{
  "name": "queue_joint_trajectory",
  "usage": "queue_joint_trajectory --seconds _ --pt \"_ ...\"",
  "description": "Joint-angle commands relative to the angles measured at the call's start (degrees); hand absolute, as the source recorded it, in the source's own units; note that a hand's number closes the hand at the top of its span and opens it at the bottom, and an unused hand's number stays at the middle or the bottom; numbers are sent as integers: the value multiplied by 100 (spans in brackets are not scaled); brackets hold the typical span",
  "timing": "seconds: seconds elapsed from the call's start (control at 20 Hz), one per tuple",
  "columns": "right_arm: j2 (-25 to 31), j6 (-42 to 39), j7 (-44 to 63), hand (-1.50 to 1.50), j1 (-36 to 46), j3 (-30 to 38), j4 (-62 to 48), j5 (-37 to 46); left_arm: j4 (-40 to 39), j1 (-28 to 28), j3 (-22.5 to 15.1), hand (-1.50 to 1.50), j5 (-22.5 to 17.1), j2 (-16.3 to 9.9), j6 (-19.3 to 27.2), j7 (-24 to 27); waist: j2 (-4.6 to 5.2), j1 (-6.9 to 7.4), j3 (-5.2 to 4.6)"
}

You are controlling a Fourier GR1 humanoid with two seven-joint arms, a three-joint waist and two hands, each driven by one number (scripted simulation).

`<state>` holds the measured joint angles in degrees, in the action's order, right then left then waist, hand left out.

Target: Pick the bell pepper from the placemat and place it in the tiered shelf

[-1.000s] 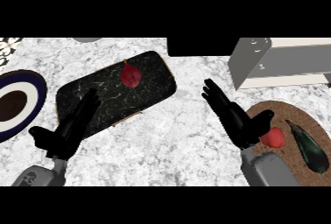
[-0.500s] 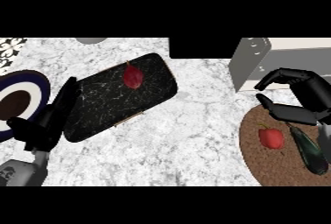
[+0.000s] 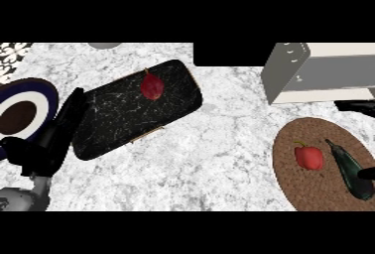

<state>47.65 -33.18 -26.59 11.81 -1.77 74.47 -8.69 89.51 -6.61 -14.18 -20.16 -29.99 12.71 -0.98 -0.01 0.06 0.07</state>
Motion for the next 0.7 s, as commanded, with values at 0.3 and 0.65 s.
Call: queue_joint_trajectory --seconds 0.3,0.65 --pt "925 159 -27 -150 -194 179 986 1223 545 246 109 0 230 68 90 -297 -24 -24 -9" --pt "639 -45 592 -150 -416 73 1502 1846 442 380 427 0 327 94 -313 -300 -4 1 -8"
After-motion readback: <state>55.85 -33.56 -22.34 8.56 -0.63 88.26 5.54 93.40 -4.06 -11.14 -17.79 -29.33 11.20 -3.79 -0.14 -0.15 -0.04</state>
